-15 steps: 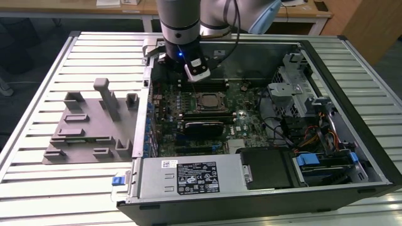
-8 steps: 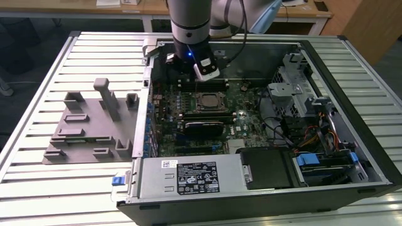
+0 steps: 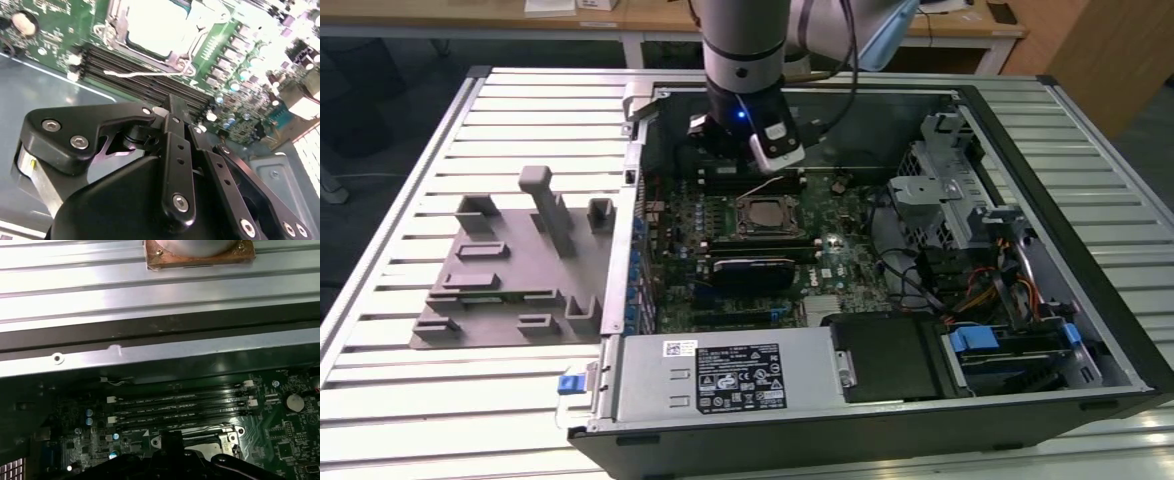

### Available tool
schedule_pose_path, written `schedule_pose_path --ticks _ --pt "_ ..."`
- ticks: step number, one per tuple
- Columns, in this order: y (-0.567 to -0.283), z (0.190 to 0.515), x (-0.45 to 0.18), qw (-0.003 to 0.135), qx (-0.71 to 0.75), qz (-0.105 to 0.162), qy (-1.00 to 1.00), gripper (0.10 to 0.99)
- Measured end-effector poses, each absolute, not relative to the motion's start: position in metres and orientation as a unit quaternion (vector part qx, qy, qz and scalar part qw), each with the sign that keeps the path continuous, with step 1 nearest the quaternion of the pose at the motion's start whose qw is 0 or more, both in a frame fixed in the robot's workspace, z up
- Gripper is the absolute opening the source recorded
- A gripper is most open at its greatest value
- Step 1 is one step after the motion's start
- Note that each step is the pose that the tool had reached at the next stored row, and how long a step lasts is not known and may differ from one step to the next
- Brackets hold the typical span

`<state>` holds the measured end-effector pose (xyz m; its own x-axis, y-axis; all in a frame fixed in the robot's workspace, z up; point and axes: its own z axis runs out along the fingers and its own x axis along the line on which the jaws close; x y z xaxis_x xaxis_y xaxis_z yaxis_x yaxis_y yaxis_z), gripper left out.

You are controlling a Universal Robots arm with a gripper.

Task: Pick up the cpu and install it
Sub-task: 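Install the first cpu locking lever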

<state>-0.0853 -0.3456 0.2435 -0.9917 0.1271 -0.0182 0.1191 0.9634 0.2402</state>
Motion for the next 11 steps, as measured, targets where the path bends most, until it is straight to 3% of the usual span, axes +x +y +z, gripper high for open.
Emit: schedule_pose_path --ticks 11 --pt "-0.345 0.243 -0.060 0.018 0.063 0.103 0.992 0.106"
